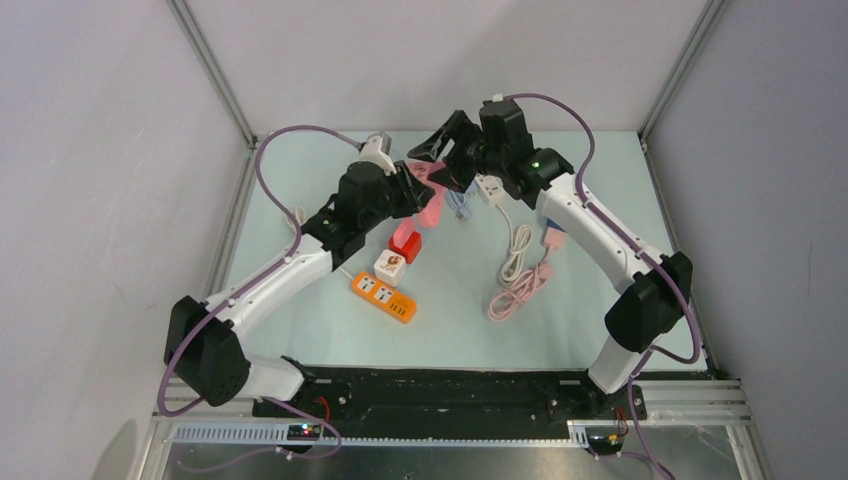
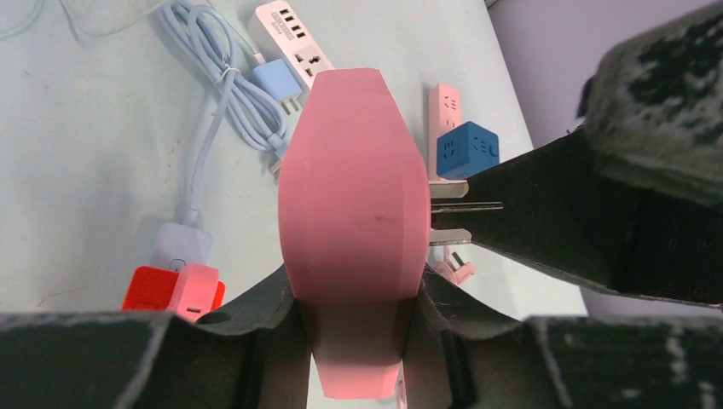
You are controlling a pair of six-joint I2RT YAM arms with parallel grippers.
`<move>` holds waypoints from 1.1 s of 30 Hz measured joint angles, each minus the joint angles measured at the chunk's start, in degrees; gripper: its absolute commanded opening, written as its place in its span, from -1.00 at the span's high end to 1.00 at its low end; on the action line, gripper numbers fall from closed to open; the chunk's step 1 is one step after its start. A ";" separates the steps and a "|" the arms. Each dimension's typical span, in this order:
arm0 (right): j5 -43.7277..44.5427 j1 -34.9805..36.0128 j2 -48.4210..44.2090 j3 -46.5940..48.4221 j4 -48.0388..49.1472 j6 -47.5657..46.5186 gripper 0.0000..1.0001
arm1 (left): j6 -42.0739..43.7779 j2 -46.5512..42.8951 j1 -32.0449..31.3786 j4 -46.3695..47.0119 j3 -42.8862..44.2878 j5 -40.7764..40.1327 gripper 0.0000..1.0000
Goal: Insert the plug
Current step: Adjust the plug.
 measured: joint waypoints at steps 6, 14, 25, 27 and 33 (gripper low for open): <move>-1.57 -3.21 -2.43 -0.61 -2.56 -6.80 -0.99 | 8.41 -0.50 0.31 -0.59 -0.07 3.56 1.00; -7.17 -18.18 -12.31 -4.24 -7.08 -16.94 -0.99 | 35.43 -9.09 1.53 -4.39 -2.21 18.49 1.00; -24.83 -19.15 -13.14 -7.61 -9.88 -14.97 -0.99 | 76.17 -16.61 1.20 -3.80 -4.81 33.86 1.00; -27.61 -18.91 -12.57 -8.11 -8.92 -12.02 -0.99 | 84.35 -16.59 0.50 -3.72 -4.79 34.71 1.00; -32.98 -16.28 -11.30 -7.96 -5.40 -3.78 -0.97 | 104.39 -14.40 -2.21 -2.38 -2.86 34.07 1.00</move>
